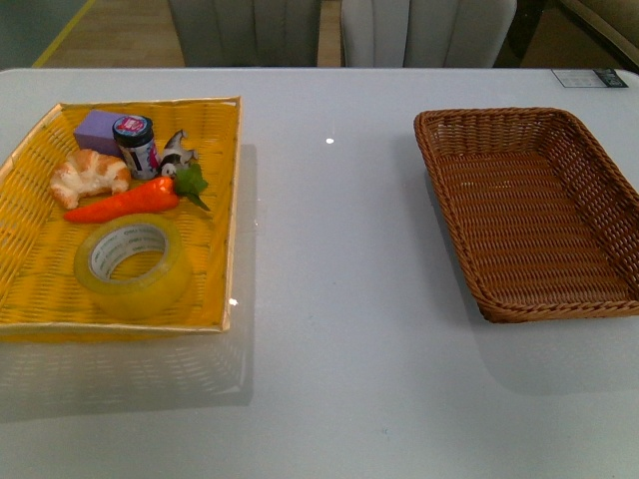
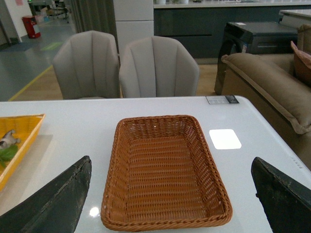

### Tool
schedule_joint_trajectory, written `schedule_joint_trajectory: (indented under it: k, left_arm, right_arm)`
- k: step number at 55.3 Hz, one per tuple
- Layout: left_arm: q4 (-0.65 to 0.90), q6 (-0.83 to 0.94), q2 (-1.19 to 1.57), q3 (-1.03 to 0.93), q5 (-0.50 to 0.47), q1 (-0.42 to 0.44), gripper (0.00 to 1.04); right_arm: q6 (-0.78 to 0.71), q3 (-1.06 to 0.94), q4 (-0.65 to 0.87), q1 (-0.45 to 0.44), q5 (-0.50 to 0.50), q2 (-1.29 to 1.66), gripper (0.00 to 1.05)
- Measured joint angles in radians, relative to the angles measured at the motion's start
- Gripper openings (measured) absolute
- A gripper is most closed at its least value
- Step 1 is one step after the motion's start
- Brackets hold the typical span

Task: Move tape to another basket

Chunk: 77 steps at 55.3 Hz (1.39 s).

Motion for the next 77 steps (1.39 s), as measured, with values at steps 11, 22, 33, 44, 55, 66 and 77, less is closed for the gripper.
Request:
schedule_joint_trajectory:
  k: [11, 22, 33, 44, 55, 66, 77]
  left_arm:
    - [-0.084, 0.163, 0.493, 0.189, 0.082, 0.104, 0.96]
    - [0.352, 0.187, 1.05, 0.294, 0.092, 0.115, 0.96]
    - [0.607, 0.072, 1.62, 0.494, 0.08, 0.103, 0.96]
    - [0.616, 0.003, 1.904, 0.637, 0.04, 0.08, 0.96]
    - [0.586, -0.042, 2.061, 0.758, 0.014, 0.057, 0.96]
    - [0.541, -0.074, 2.208, 0.861, 0.003, 0.029, 0.96]
    - [0.515, -0.108, 2.279, 0.906, 0.001, 0.026, 0.96]
  right_arm:
    - [0.0, 0.0, 0.0, 0.0, -0.001, -0.001, 0.96]
    - [0.0, 0.0, 0.0, 0.0, -0.001, -0.001, 0.96]
    - [0.0, 0.0, 0.0, 0.0, -0.001, -0.001, 0.96]
    - [0.0, 0.0, 0.0, 0.0, -0.001, -0.001, 0.96]
    - [0.0, 0.0, 0.0, 0.0, -0.001, -0.001, 0.96]
    - [0.0, 0.0, 0.0, 0.0, -0.001, -0.001, 0.96]
    - [0.0, 0.0, 0.0, 0.0, -0.001, -0.001, 0.96]
